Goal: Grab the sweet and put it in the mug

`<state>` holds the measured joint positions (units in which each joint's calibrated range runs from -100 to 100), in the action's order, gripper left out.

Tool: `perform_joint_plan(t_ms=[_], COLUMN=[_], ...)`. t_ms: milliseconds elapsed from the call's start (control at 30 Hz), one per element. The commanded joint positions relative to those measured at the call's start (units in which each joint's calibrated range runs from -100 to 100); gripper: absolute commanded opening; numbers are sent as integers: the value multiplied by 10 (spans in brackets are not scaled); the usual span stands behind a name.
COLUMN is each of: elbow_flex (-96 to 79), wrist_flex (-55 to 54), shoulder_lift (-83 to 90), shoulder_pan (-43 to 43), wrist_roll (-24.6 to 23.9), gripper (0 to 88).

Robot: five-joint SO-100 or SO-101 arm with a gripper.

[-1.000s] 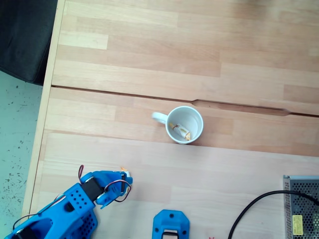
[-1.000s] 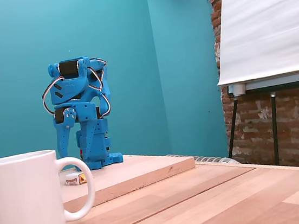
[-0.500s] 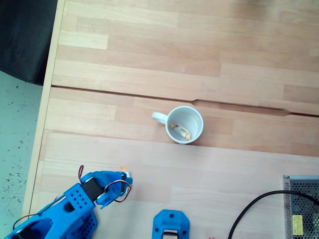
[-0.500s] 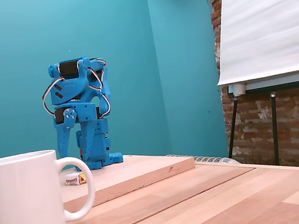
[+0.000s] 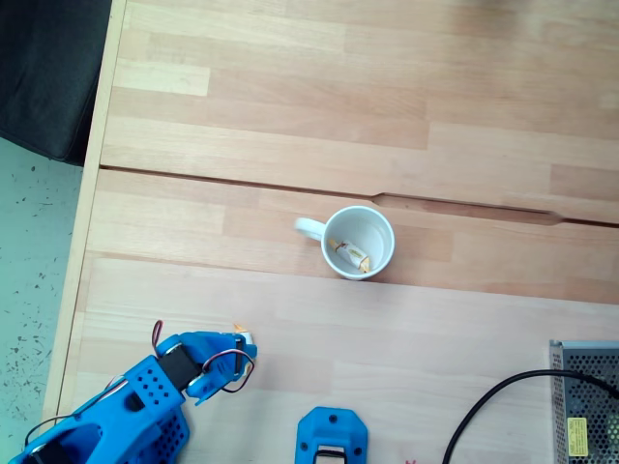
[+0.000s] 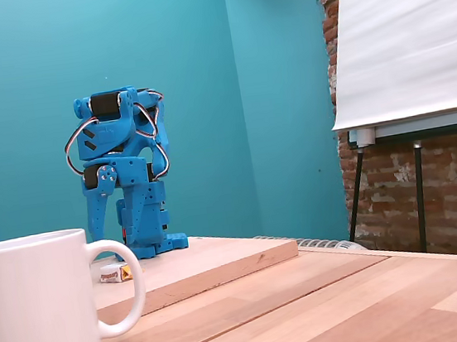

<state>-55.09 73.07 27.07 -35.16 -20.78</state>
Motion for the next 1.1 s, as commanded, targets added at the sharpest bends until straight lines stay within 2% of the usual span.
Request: perform_joint_plan(t_ms=[0,1067], elbow_flex=[1,22], wrist_flex=[-3,-4], shoulder_lift=[4,11], shoulder_pan=[-4,-4], wrist_roll=[-2,3], gripper=[194,193])
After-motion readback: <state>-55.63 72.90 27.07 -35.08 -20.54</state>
